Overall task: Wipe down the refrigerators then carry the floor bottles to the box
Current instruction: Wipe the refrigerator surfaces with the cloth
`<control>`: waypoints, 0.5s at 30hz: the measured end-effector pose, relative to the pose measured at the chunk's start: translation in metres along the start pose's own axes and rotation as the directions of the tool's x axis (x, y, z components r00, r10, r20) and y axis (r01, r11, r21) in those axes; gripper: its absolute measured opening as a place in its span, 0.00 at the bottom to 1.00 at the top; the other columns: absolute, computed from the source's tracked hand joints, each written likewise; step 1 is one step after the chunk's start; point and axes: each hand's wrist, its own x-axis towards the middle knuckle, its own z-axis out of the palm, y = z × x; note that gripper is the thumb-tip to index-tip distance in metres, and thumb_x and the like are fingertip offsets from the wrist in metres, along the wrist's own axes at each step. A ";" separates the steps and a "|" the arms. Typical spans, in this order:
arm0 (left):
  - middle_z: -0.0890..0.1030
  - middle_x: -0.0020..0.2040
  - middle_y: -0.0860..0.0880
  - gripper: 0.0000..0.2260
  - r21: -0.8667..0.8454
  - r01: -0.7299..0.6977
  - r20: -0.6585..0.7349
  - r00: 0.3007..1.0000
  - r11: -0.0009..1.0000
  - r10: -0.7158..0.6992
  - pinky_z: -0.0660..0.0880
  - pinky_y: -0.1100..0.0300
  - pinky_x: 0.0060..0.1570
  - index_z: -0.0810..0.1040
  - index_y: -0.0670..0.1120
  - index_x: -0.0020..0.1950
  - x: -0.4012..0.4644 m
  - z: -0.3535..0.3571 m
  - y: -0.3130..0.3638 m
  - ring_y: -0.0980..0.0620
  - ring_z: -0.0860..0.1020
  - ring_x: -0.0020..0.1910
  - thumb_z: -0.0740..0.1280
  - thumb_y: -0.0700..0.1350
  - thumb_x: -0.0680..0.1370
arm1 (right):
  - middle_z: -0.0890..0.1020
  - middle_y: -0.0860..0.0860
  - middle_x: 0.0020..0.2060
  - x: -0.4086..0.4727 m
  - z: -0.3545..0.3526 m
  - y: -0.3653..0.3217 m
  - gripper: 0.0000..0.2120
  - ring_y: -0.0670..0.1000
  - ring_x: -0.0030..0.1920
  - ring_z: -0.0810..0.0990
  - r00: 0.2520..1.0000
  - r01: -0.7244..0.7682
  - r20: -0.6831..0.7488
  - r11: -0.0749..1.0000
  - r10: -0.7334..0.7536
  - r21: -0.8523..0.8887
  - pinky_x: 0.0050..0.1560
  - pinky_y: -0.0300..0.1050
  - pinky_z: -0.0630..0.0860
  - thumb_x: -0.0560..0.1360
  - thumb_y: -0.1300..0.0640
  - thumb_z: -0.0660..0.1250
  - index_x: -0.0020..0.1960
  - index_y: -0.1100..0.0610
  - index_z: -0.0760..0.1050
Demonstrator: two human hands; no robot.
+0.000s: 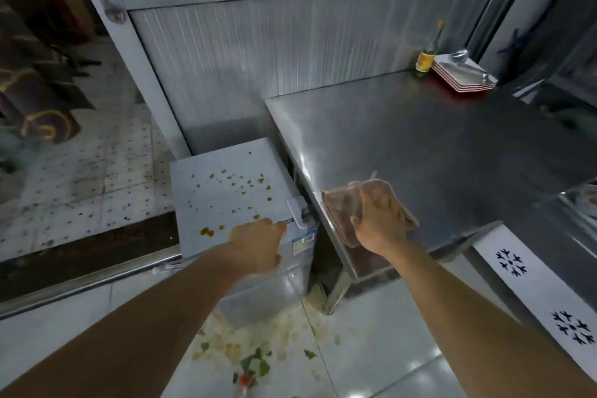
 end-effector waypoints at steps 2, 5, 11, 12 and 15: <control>0.71 0.64 0.46 0.21 0.007 0.005 0.000 1.000 1.000 -0.005 0.71 0.52 0.56 0.65 0.49 0.69 0.016 0.002 -0.007 0.46 0.72 0.61 0.63 0.49 0.77 | 0.51 0.56 0.75 0.020 0.008 0.002 0.28 0.63 0.73 0.54 0.999 -0.054 -0.005 0.999 0.054 -0.007 0.71 0.65 0.57 0.78 0.47 0.59 0.74 0.45 0.50; 0.71 0.64 0.46 0.21 0.021 0.001 0.050 0.999 1.000 -0.002 0.71 0.52 0.56 0.64 0.49 0.69 0.037 0.008 -0.018 0.46 0.73 0.61 0.63 0.50 0.77 | 0.45 0.56 0.76 0.038 0.022 0.005 0.30 0.64 0.75 0.47 0.985 -0.148 0.075 0.984 0.155 -0.097 0.71 0.69 0.53 0.80 0.43 0.53 0.76 0.44 0.42; 0.71 0.63 0.47 0.21 0.002 -0.041 0.068 0.997 0.999 0.041 0.70 0.53 0.54 0.65 0.50 0.69 0.065 0.025 -0.036 0.46 0.73 0.61 0.63 0.50 0.77 | 0.62 0.61 0.68 0.042 0.041 0.003 0.24 0.63 0.68 0.61 0.986 -0.074 -0.158 0.984 0.048 -0.164 0.65 0.60 0.65 0.79 0.48 0.58 0.72 0.49 0.58; 0.71 0.63 0.47 0.21 -0.016 -0.053 0.071 0.996 0.998 0.054 0.70 0.53 0.54 0.65 0.50 0.69 0.067 0.025 -0.037 0.46 0.73 0.61 0.63 0.50 0.77 | 0.65 0.61 0.65 0.041 0.044 0.000 0.22 0.62 0.66 0.65 0.980 -0.059 -0.194 0.988 0.030 -0.144 0.63 0.57 0.67 0.78 0.50 0.60 0.71 0.51 0.62; 0.71 0.63 0.47 0.21 -0.080 -0.087 0.072 0.993 0.993 0.093 0.70 0.53 0.56 0.65 0.50 0.68 0.073 0.023 -0.047 0.46 0.73 0.61 0.63 0.50 0.77 | 0.70 0.59 0.61 0.040 0.046 -0.013 0.17 0.56 0.60 0.71 0.976 -0.083 -0.202 0.997 0.081 -0.001 0.60 0.48 0.73 0.78 0.55 0.63 0.65 0.58 0.67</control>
